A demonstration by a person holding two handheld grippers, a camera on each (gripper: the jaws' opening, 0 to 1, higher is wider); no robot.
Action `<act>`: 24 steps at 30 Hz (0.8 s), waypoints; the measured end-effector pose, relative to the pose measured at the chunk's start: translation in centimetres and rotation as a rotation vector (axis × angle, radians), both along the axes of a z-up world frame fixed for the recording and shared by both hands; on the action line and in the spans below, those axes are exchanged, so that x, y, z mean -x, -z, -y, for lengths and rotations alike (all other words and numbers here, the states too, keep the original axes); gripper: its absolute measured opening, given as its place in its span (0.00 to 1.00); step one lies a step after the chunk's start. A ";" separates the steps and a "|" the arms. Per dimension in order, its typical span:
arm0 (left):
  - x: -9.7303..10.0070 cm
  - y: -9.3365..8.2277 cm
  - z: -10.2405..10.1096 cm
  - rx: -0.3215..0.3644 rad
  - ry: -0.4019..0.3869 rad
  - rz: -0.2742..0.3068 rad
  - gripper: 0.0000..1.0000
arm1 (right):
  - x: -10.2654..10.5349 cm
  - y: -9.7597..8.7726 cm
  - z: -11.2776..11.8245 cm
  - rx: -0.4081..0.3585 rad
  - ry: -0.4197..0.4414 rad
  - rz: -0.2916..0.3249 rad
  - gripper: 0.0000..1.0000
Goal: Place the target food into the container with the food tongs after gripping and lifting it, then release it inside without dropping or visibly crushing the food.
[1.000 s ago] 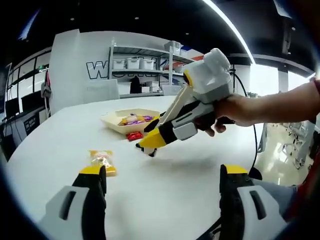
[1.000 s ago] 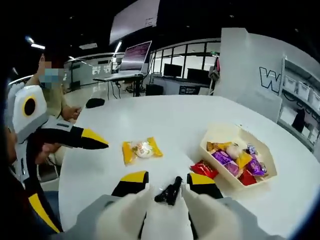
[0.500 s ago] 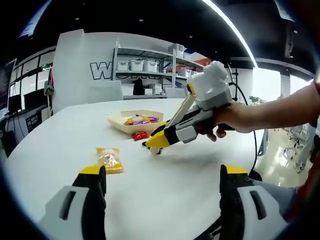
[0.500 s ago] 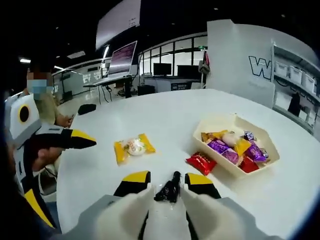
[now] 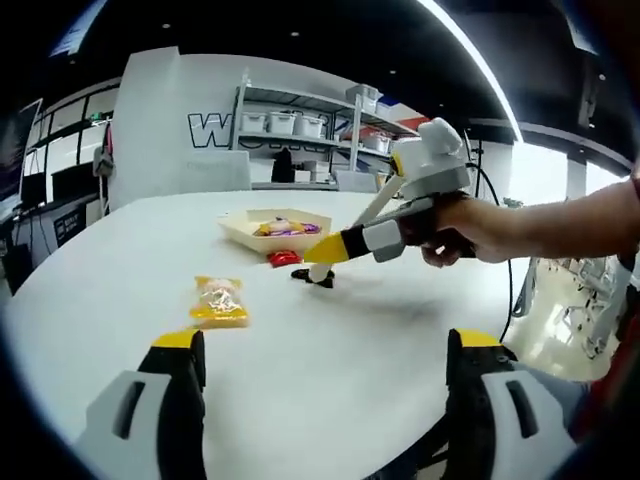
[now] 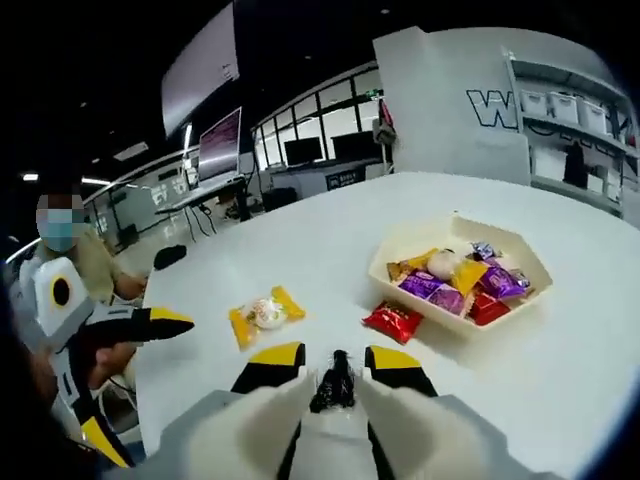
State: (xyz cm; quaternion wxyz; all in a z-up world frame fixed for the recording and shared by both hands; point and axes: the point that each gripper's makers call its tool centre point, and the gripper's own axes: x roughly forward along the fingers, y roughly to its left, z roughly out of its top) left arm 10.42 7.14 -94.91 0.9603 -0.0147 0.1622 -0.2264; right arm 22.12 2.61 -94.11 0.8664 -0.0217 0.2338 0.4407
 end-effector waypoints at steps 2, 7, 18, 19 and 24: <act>0.1 0.0 -0.1 0.009 -0.008 0.001 0.98 | 0.0 -0.7 0.2 -0.017 0.004 -0.003 0.18; 0.2 -0.1 -0.5 0.022 -0.030 0.005 0.97 | -0.5 -2.4 0.7 -0.052 0.015 0.000 0.17; 0.5 -0.4 -0.4 -0.006 -0.024 0.011 0.96 | 0.3 0.6 1.1 0.035 -0.016 -0.033 0.25; 0.5 -0.5 -0.4 -0.011 -0.024 0.014 0.96 | 0.1 0.8 1.1 0.086 -0.025 0.021 0.25; 0.6 -0.6 -0.3 -0.016 -0.020 0.017 0.95 | 0.6 1.9 0.2 0.204 -0.121 0.125 0.25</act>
